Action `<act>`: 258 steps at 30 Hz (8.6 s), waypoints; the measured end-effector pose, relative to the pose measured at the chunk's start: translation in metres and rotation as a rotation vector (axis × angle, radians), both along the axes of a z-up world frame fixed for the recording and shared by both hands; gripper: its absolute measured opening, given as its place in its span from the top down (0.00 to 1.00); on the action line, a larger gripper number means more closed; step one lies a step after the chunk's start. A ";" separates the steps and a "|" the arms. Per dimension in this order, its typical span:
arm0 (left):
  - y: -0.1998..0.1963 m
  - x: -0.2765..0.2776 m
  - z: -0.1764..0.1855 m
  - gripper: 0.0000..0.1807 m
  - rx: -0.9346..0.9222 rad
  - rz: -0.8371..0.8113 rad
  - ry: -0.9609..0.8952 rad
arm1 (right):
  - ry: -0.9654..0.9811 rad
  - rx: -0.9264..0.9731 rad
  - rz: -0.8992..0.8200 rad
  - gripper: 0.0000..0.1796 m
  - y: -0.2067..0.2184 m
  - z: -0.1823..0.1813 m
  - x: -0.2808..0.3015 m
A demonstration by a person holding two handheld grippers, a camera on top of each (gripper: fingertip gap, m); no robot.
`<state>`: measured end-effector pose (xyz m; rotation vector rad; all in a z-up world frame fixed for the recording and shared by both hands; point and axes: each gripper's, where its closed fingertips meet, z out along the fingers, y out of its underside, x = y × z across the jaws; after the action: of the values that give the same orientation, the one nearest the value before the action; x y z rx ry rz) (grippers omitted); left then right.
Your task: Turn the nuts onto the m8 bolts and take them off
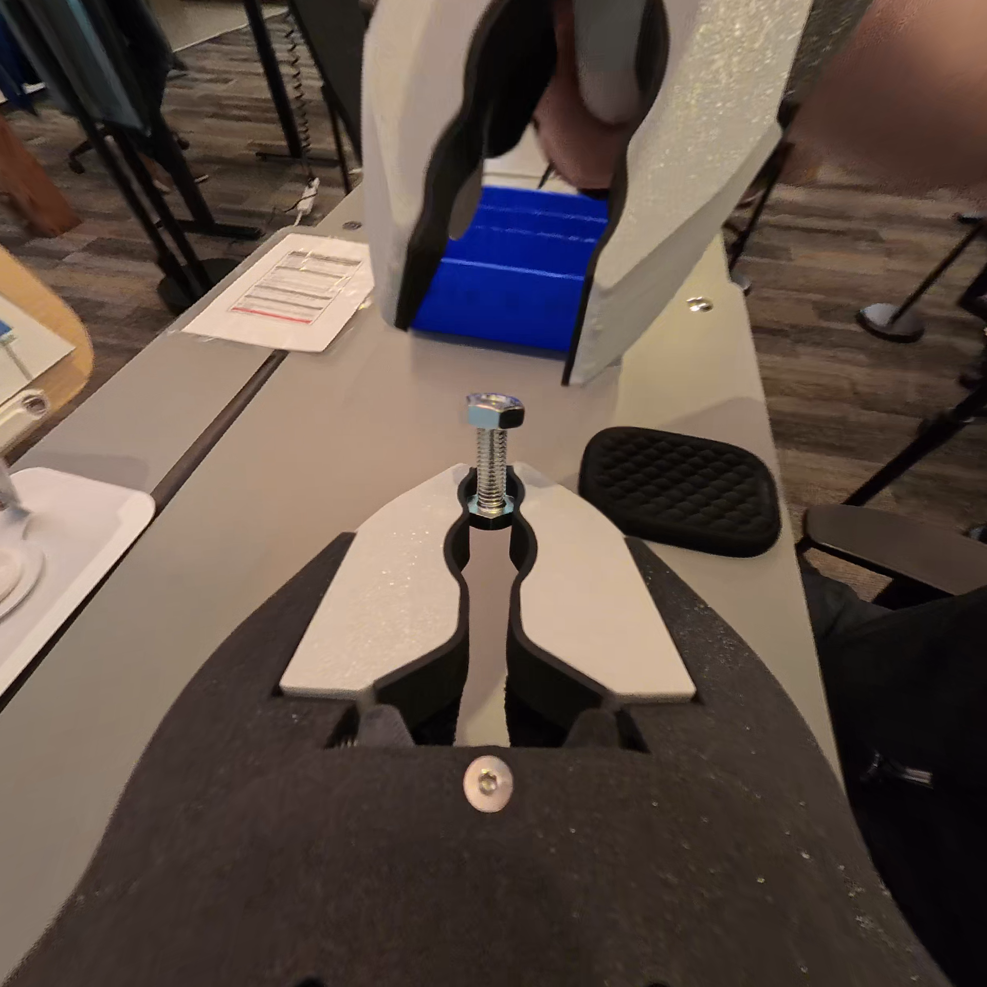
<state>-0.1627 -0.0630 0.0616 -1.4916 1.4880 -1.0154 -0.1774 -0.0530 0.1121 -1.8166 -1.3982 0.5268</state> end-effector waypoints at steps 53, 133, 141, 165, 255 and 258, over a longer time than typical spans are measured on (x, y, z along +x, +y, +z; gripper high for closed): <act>-0.040 -0.007 0.021 0.95 -0.027 -0.212 -0.068 | -0.203 0.166 0.432 0.90 -0.042 -0.001 -0.011; -0.018 -0.004 0.021 0.95 0.019 -0.027 -0.064 | -0.035 0.098 0.234 0.79 -0.033 0.004 -0.016; -0.015 -0.005 0.022 0.94 0.018 -0.027 -0.070 | -0.080 0.094 0.209 0.81 -0.033 0.002 -0.009; -0.011 -0.006 0.023 0.95 0.023 -0.020 -0.078 | -0.101 0.041 0.204 0.83 -0.039 0.003 -0.008; -0.010 -0.008 0.019 0.94 -0.029 -0.008 -0.063 | -0.334 -0.098 0.165 0.81 -0.017 -0.006 -0.014; -0.010 -0.007 0.019 0.94 -0.031 -0.011 -0.064 | -0.303 -0.108 0.186 0.82 -0.019 -0.003 -0.019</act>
<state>-0.1702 -0.0732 0.0802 -1.4606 1.4426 -1.0871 -0.1968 -0.0718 0.1087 -1.9223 -1.7868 0.4402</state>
